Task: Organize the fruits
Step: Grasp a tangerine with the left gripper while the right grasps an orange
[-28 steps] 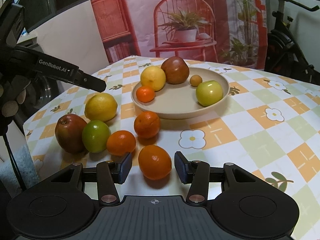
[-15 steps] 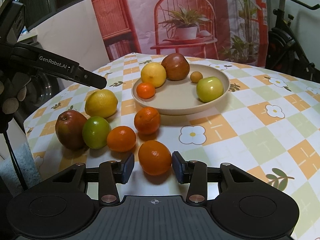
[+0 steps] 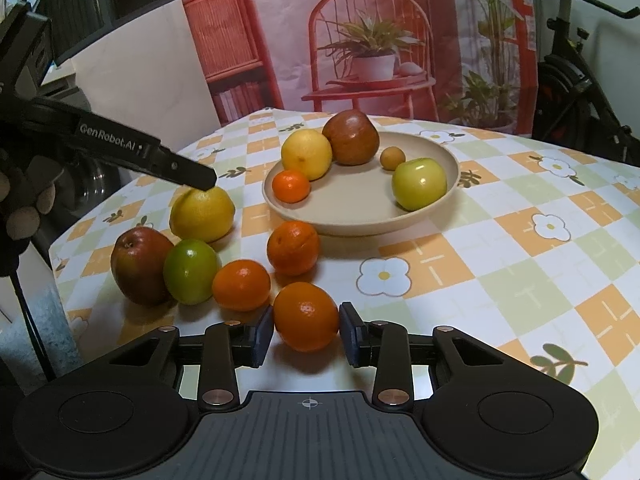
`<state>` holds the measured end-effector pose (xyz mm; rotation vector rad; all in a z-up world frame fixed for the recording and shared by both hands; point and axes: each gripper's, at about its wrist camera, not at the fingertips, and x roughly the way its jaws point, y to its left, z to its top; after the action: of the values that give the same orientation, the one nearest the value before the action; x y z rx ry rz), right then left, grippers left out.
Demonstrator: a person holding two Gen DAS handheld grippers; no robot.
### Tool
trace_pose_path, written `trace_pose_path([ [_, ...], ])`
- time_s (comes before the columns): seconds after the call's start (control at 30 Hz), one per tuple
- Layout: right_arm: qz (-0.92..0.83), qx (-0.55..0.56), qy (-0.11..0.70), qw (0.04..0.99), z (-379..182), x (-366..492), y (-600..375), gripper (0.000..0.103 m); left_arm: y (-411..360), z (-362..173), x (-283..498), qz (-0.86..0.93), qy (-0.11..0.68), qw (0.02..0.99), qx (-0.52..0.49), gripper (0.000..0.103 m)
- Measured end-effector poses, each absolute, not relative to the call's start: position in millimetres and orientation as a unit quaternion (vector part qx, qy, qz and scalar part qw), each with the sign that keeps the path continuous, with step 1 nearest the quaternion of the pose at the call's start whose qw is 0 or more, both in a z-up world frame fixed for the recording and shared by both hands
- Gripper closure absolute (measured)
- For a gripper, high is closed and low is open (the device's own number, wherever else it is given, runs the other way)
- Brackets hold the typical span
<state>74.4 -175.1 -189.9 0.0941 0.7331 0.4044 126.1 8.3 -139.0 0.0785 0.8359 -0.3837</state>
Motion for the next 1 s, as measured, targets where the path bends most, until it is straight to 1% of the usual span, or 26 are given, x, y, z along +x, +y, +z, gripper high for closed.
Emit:
trace_pose_path([
  [0.47, 0.158, 0.06, 0.328, 0.929, -177.1, 89.9, -213.8, 0.071, -46.2, -171.9, 143.3, -0.258, 0.456, 0.85, 0.058, 0.059],
  [0.7, 0.154, 0.068, 0.32, 0.932, -174.2, 96.4, -225.9, 0.071, -59.4, -179.1, 144.7, -0.278, 0.468, 0.837, 0.061, 0.059],
  [0.77, 0.155, 0.069, 0.318, 0.933, -173.6, 98.0, -226.8, 0.071, -62.9, -180.9, 143.7, -0.284, 0.469, 0.834, 0.062, 0.061],
  [0.8, 0.155, 0.069, 0.317, 0.933, -173.5, 98.3, -226.9, 0.071, -65.0, -181.7, 143.6, -0.289, 0.469, 0.832, 0.062, 0.066],
  [1.0, 0.158, 0.073, 0.314, 0.933, -172.7, 99.6, -227.4, 0.071, -69.4, -181.9, 143.2, -0.294, 0.461, 0.834, 0.07, 0.068],
])
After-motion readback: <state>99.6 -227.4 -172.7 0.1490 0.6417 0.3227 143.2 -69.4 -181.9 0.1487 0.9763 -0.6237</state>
